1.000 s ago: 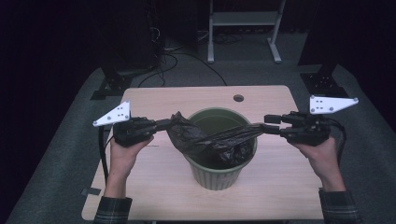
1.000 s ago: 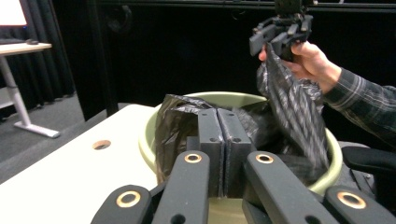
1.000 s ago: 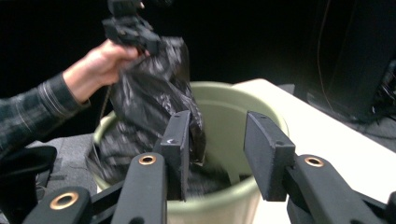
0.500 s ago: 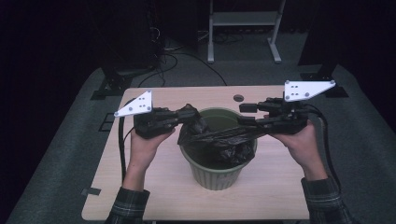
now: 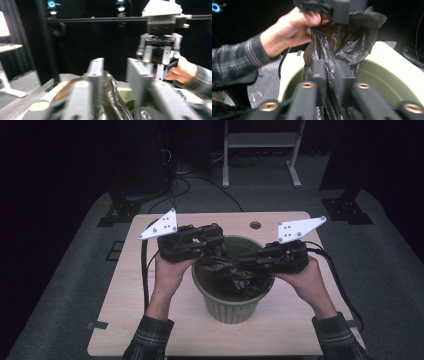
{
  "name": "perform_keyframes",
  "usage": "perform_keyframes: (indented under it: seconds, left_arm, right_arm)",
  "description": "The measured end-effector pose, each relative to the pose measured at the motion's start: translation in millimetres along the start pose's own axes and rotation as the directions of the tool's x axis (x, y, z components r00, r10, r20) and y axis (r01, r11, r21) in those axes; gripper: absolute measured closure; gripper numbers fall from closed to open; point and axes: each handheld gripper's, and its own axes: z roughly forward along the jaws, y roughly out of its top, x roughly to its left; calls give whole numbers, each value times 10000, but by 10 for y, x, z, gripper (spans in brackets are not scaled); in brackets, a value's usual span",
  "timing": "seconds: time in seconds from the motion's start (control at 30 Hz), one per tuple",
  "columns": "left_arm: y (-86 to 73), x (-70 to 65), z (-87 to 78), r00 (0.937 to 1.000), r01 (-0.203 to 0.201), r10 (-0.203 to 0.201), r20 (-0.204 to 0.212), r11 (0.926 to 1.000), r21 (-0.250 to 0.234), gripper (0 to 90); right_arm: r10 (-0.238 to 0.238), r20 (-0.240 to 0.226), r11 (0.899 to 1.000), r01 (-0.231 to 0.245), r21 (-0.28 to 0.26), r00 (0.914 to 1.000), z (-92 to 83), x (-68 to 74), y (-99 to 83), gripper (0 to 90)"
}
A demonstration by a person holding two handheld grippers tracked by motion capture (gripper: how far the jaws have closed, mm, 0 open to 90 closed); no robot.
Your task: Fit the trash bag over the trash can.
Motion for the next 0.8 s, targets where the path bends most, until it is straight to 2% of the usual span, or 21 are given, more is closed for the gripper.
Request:
perform_keyframes:
  seconds: [0.07, 0.17, 0.27, 0.37, 0.47, 0.5, 0.63, 0.73, 0.8]
  left_arm:
    - [-7, 1, -90, 9994, 82, -85, -330, 9999, -84, 472]
    - [-8, 7, -272, 9978, 336, -351, -566, 9991, -269, 360]
    - [-18, -9, -472, 9949, 415, -427, -919, 9990, -148, 303]
    - [-77, -14, -619, 9909, 720, -714, -1138, 9974, 9, 304]
    - [-195, -5, -678, 9895, 1147, -1119, -910, 9930, 264, 380]
    - [-224, -3, -675, 9895, 1233, -1207, -794, 9920, 283, 380]
    - [-359, 30, -549, 9852, 1716, -1712, -129, 9832, 617, 441]
    - [-411, 15, -432, 9845, 1730, -1749, 112, 9799, 995, 490]
    - [-438, 0, -393, 9852, 1657, -1693, 264, 9805, 1059, 541]
  right_arm:
    - [93, -40, 10000, -93, 36, 9999, 10, -9, -33, 900]
    - [284, 102, 9996, -283, -45, 9995, 13, -42, -78, 900]
    - [360, 107, 9993, -359, -85, 9993, 11, -57, -105, 900]
    - [345, 132, 9993, -343, -153, 9993, -3, -59, -114, 900]
    - [316, 135, 9991, -313, -269, 9994, -27, -58, -103, 892]
    - [306, 155, 9990, -301, -329, 9994, -38, -58, -96, 884]
    - [308, 111, 9989, -304, -358, 9995, -71, -50, -74, 884]
    - [279, 131, 9991, -274, -337, 9995, -85, -39, -69, 884]
    - [247, 182, 9991, -241, -343, 9995, -103, -35, -65, 862]
